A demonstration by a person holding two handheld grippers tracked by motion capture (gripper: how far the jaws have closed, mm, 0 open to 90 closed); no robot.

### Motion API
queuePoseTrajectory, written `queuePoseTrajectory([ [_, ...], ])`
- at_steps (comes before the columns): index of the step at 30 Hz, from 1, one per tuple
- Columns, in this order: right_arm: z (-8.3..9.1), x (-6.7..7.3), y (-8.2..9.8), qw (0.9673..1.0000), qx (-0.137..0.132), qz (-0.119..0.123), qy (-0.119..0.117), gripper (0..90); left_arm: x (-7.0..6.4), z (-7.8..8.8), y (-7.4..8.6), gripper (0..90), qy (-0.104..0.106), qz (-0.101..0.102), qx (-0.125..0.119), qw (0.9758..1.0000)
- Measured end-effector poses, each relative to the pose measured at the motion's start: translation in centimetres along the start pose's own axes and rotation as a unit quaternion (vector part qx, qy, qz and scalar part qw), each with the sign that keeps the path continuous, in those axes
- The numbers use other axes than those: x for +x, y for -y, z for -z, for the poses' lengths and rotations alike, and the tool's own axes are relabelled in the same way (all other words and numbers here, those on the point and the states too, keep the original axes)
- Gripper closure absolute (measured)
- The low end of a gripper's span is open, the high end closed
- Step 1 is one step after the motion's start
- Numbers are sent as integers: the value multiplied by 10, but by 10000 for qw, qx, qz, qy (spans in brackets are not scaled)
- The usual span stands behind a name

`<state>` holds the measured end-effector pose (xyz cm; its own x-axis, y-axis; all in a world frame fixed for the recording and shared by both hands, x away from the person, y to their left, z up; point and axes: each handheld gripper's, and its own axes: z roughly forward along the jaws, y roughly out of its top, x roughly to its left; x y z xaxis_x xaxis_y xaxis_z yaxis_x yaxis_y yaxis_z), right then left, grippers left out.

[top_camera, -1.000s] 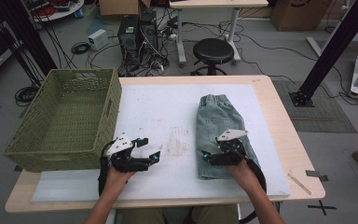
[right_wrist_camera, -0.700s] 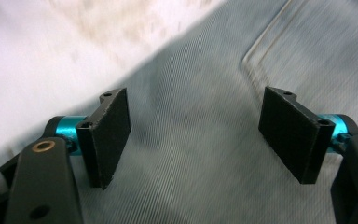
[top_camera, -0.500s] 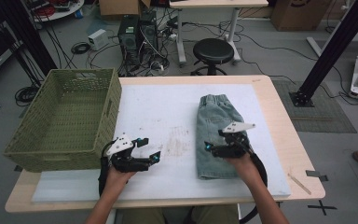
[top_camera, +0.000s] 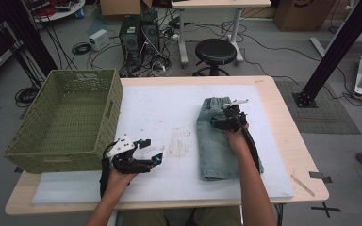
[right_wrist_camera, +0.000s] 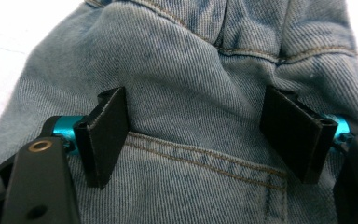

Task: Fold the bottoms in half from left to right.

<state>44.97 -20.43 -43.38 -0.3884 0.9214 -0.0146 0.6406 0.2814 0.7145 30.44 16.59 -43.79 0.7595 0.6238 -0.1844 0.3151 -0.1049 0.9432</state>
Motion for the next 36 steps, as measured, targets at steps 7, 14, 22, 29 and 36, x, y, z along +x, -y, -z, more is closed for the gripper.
queuePoseTrajectory([
  [7,28,-4,5,9989,-402,63,-231,245,1,1,1,231,15,78,-53,10000],
  [14,62,-17,38,9988,-339,210,-274,402,1,0,0,231,-23,79,-54,10000],
  [22,68,-26,51,9987,-247,153,-409,372,-3,-3,-3,231,21,73,-89,9999],
  [29,115,-27,65,9926,-1058,189,-569,280,-3,-6,-7,231,17,170,-190,9997],
  [36,135,-23,82,9914,-1115,562,-390,207,-6,-12,-16,231,32,151,-288,9995],
])
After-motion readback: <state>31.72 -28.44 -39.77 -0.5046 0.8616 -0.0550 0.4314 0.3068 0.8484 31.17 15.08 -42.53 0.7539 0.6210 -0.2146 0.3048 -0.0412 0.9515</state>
